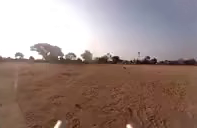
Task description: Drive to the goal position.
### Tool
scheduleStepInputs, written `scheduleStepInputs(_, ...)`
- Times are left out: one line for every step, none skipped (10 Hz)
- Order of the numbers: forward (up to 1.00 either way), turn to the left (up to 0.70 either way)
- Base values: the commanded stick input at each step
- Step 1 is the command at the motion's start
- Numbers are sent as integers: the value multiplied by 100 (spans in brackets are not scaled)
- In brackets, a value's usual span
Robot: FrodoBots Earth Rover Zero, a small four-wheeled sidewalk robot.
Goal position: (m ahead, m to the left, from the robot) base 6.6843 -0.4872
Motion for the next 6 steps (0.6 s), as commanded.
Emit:
scheduleStepInputs(100,0)
scheduleStepInputs(100,0)
scheduleStepInputs(100,0)
scheduleStepInputs(100,0)
scheduleStepInputs(100,0)
scheduleStepInputs(100,0)
